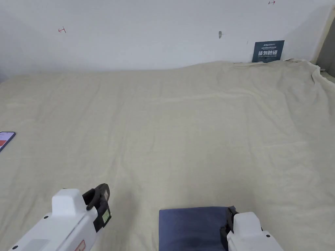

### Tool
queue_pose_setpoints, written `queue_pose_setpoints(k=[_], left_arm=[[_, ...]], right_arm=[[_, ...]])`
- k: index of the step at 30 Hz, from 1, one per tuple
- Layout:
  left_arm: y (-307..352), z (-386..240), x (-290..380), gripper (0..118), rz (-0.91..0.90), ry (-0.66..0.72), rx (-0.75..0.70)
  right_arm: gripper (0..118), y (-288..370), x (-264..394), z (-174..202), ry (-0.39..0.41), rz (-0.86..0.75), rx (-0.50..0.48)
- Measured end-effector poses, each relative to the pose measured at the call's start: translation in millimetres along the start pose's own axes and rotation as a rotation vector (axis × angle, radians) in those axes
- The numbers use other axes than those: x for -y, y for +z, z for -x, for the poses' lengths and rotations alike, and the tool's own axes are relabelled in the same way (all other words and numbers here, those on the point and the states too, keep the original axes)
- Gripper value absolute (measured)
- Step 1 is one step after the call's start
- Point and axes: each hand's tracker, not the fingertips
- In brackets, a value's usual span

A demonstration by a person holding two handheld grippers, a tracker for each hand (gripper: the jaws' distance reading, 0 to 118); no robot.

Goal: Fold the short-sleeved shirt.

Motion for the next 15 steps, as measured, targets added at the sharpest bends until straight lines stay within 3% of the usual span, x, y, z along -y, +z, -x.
queue_pose_setpoints(k=[10,12,15], left_arm=[[-26.0,-8.0,39.9,0,0.199,0.068,0.091],[-34.0,-9.2,47.6,5,0.253,0.115,0.131],[-48.7,-10.1,58.6,20,0.335,0.179,0.178]], right_arm=[[0,-31.8,51.1,7.6,-0.062,0.092,-0.025],[0,-30.8,55.6,3.6,-0.110,0.066,-0.035],[0,-31.4,60.5,4.1,-0.074,0.046,-0.041]])
